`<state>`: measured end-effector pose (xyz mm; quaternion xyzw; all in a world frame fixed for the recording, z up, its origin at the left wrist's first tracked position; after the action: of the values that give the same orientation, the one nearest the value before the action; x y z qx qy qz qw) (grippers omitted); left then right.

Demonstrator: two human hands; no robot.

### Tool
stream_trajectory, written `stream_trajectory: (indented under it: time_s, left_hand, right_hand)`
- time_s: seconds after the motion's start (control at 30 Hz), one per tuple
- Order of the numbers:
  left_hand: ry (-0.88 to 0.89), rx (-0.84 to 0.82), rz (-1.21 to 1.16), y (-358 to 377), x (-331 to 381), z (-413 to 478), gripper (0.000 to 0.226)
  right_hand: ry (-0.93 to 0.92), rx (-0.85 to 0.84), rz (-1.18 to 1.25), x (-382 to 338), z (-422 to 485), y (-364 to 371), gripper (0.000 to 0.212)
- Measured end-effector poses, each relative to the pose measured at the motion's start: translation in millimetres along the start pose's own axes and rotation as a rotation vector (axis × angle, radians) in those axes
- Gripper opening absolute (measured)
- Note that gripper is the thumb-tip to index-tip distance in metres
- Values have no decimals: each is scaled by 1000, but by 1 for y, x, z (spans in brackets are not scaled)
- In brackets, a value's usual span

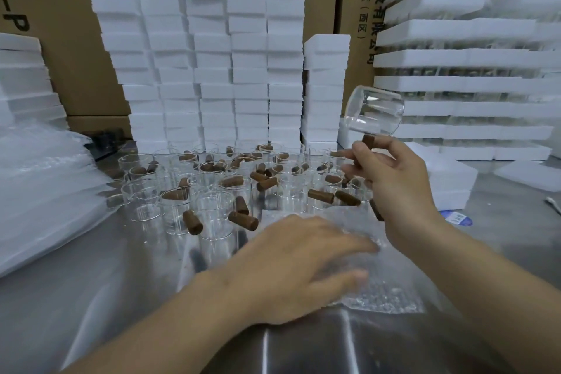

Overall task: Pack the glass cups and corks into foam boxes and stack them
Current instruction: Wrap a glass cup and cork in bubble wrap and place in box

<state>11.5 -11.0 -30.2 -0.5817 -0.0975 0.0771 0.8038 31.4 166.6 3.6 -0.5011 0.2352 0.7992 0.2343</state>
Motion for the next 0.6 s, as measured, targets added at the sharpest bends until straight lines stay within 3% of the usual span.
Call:
stream_trajectory:
  time_s: [0.07,0.23,0.33,0.47,0.6]
  left_hand:
    - [-14,-49,-37,2,1,0,50]
    - [-120,96,10,-9,-3,-4,61]
    - [-233,41,13,-4,-1,-4,72]
    - [-272,-11,-91,2,-2,-4,35]
    - [-351,190,-442,-1,-12,-1,21]
  right_hand:
    - [49,15,64,3,2,-2,9]
    - [102,-15,75,8,4,-1,15]
    - [109,-6,51,10,2,-1,13]
    - [108,6,71,8,1,-2,14]
    - [58,33,108,0,-1,0,19]
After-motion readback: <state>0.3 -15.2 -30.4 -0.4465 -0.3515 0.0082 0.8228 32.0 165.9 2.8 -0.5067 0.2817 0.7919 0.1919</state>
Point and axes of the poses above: each hand's wrist, its own z-axis towards the middle knuckle, its own y-axis out of the palm, x = y × z, the point moved 3 cm from there along z, towards the middle knuckle, and after that the axes turned 2 degrees about -x, right-handed, at the moved point
